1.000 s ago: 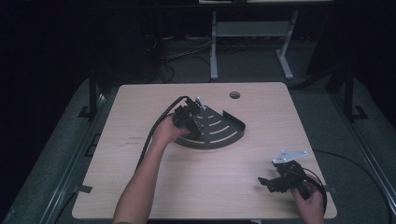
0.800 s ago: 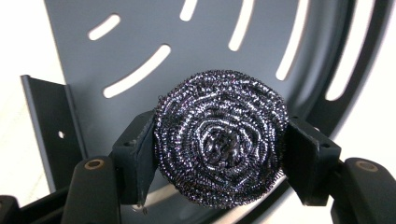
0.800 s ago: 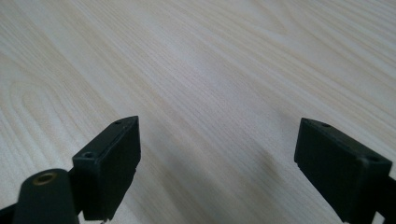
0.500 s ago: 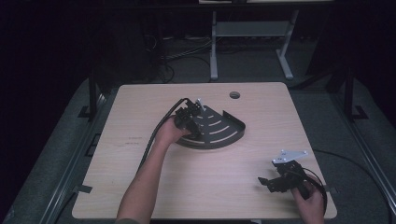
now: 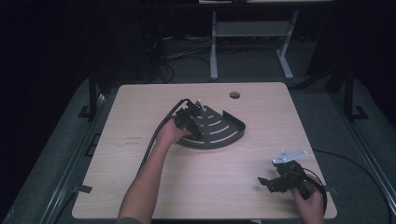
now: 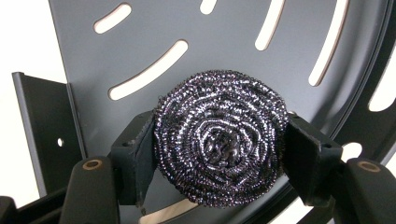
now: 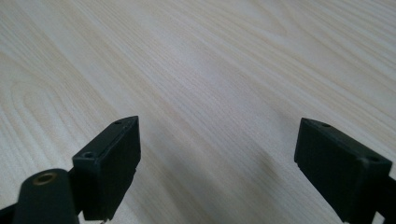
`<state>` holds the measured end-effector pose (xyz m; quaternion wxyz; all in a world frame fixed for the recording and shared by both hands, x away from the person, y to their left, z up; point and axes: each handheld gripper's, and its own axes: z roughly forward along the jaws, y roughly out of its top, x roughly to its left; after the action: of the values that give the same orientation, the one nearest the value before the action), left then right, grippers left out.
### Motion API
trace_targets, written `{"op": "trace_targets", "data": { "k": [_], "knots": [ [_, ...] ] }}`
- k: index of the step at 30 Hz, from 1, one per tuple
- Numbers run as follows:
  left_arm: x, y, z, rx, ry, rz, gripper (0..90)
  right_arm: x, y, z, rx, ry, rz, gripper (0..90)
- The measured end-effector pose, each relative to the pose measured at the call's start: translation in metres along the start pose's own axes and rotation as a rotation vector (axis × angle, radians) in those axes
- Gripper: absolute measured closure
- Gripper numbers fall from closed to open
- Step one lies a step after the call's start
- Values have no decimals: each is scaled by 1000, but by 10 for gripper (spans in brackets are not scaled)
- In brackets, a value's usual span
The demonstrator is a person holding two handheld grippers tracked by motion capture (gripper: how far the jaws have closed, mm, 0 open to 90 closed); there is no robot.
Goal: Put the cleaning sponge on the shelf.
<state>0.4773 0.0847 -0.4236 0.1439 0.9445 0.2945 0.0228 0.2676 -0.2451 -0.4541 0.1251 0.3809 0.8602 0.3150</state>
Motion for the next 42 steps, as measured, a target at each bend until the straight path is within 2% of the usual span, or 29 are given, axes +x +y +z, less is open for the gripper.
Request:
{"op": "trace_targets", "data": {
  "k": [5, 9, 15, 19, 22, 26, 38, 42],
  "knots": [
    [1, -1, -1, -15, 0, -10, 280, 1, 0, 1, 7, 1, -5, 140],
    [-1, -1, -5, -20, 11, 5, 265, 2, 0, 1, 1, 1, 1, 141],
    [-1, -2, -11, -42, 10, -8, 211, 3, 2, 3, 15, 7, -3, 141],
    [-3, -4, -15, -57, 9, -3, 210, 3, 1, 2, 6, 7, -2, 140],
    [-2, -5, -19, -75, 1, -14, 203, 3, 1, 1, 6, 2, -3, 140],
    [-5, -6, -23, -88, 12, -11, 203, 3, 2, 2, 7, 6, -5, 141],
    [-13, -14, -46, -110, 16, 22, 204, 2, 3, 3, 11, -4, -11, 140],
    [-20, -18, -52, -139, 8, 24, 204, 2, 3, 4, 13, -7, -16, 141]
  ]
}}
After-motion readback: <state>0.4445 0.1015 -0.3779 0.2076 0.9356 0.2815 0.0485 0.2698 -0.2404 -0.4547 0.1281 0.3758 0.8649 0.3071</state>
